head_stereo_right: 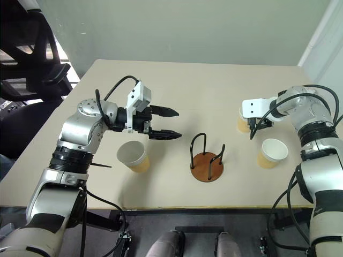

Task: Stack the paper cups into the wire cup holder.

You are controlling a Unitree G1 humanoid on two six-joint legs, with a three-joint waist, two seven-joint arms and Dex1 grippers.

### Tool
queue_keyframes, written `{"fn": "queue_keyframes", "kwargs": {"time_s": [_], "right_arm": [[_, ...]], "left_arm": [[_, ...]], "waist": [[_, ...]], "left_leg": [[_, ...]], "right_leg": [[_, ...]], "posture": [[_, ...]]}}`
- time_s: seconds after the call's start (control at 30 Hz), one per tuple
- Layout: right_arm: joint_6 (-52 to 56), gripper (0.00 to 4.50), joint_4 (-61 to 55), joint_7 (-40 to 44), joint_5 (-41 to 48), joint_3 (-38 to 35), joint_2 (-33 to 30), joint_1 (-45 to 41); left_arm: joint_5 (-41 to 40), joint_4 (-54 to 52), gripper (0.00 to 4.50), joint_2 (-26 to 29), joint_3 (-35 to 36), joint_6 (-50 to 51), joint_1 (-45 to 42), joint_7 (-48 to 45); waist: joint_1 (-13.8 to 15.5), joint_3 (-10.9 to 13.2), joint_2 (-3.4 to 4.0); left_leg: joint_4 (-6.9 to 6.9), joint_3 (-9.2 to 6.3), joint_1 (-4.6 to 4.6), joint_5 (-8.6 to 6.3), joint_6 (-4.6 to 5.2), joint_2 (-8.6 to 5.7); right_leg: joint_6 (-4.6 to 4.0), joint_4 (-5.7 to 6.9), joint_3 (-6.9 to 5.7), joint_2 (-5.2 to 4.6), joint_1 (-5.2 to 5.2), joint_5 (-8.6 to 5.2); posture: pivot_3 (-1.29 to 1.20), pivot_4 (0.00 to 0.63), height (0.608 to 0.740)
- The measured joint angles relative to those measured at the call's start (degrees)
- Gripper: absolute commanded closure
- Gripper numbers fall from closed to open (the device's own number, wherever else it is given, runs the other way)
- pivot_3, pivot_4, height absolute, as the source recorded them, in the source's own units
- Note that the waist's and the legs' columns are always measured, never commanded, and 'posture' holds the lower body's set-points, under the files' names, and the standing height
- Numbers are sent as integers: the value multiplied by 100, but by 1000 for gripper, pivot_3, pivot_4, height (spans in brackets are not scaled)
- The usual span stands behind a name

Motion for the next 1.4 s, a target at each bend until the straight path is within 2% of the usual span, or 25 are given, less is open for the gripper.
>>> {"fn": "queue_keyframes", "kwargs": {"time_s": [0.1,0.33,0.67,0.83,0.97,1.1,1.3,1.4], "right_arm": [[-128,1960,202,-49,-192,125,28,-71],[-252,4478,417,-43,-359,195,91,-149],[-261,4478,415,93,-363,197,114,-157],[-208,4478,144,582,-107,84,88,-156],[561,4478,-1303,1740,801,-435,-173,-123],[2207,4478,-3723,2684,1837,-879,-552,324],[4267,4478,-6088,2894,3072,-896,-1168,727],[4911,4478,-6696,2898,3455,-955,-1359,717]], "left_arm": [[0,-2,0,1,0,2,0,11],[6,-2,0,-13,0,0,0,15],[29,-2,0,-40,-1,-8,-1,16],[31,-2,0,-34,-1,-9,-1,-10],[20,14,0,88,-2,-5,-5,-273],[-48,166,0,177,0,-3,-85,-632],[-104,324,0,444,-4,-20,-323,-1218],[-71,483,0,681,-16,-140,-455,-1471]], "waist": [[1,0,0],[-7,0,0],[-4,0,1],[-6,1,1],[-12,3,6],[14,3,5],[17,3,5],[-3,3,4]], "left_leg": [[-1,-2,0,-2,-3,0],[-2,-2,1,-5,-9,1],[-4,-4,0,-8,-13,1],[-7,-4,0,-9,-14,1],[-6,-4,-33,-7,-17,6],[2,-11,-48,-12,-24,12],[6,-11,-53,-2,-38,10],[4,-16,-47,0,-28,12]], "right_leg": [[-1,1,-1,0,-1,-1],[-2,1,-1,1,-2,-1],[-6,0,-2,1,-2,-3],[-9,0,-2,1,-4,-4],[-19,1,-11,6,-29,-11],[-48,0,-31,10,-30,-29],[-47,1,-28,12,-35,-31],[-45,4,-25,16,-34,-33]], "posture": [[0,150,740],[0,150,740],[0,150,740],[0,150,740],[0,150,740],[0,150,740],[0,150,740],[0,150,740]]}}
